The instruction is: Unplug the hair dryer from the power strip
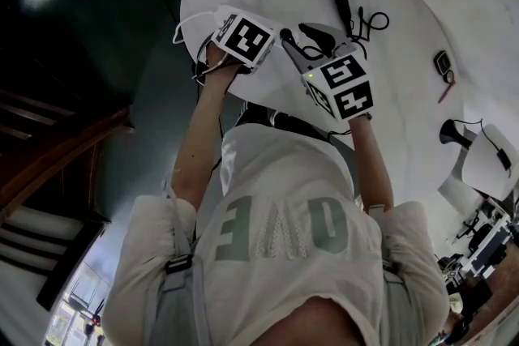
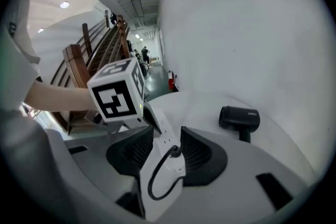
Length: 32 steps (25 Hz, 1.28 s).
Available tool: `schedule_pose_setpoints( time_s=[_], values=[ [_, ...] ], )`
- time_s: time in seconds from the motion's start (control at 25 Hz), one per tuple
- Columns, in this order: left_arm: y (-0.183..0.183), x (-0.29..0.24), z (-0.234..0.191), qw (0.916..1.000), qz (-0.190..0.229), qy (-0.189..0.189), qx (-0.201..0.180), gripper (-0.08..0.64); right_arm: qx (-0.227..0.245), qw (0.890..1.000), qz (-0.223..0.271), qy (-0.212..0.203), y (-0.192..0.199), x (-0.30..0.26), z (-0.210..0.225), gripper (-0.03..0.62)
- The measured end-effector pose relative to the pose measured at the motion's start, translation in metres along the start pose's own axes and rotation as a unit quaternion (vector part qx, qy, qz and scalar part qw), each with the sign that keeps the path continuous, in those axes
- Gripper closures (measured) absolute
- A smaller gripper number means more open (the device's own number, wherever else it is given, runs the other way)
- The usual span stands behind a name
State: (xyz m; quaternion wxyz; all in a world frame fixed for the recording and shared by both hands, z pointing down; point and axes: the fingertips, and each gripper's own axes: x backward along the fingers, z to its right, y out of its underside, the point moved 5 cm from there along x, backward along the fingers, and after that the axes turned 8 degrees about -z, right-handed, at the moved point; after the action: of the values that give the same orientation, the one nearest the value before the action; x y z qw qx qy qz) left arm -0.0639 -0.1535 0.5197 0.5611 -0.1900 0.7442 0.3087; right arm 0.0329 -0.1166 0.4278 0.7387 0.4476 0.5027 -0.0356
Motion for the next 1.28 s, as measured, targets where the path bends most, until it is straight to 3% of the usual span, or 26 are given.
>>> schedule_pose_setpoints(
  time_s=[0.2,0.64,0.68,0.72,0.84,1.08,1.28],
  values=[
    [0.003,0.000,-0.001,0.9999,0.003,0.006,0.011,0.548,0.020,0.997,-0.073,0.002,0.013,-0.034,0.000,0.430],
    [0.007,-0.001,-0.002,0.9990,0.003,0.033,0.029,0.548,0.013,0.990,-0.140,0.002,0.030,-0.070,0.010,0.430],
    [0.007,-0.001,-0.002,0.9991,0.001,0.032,0.026,0.548,0.007,0.989,-0.149,0.011,0.032,-0.072,0.010,0.438],
    [0.006,-0.001,-0.003,0.9992,0.000,0.031,0.023,0.548,0.004,0.988,-0.154,0.024,0.033,-0.073,0.010,0.489],
    [0.005,-0.001,-0.003,0.9994,-0.001,0.029,0.017,0.548,0.011,0.988,-0.145,0.053,0.034,-0.074,0.010,0.520],
    [-0.001,-0.001,-0.002,0.9999,-0.001,0.012,0.003,0.548,0.027,0.990,-0.137,0.027,0.036,-0.073,0.012,0.529],
    [-0.002,-0.001,0.001,0.9997,-0.011,-0.009,-0.022,0.548,-0.015,0.995,-0.096,0.012,0.043,-0.072,0.019,0.534]
  ],
)
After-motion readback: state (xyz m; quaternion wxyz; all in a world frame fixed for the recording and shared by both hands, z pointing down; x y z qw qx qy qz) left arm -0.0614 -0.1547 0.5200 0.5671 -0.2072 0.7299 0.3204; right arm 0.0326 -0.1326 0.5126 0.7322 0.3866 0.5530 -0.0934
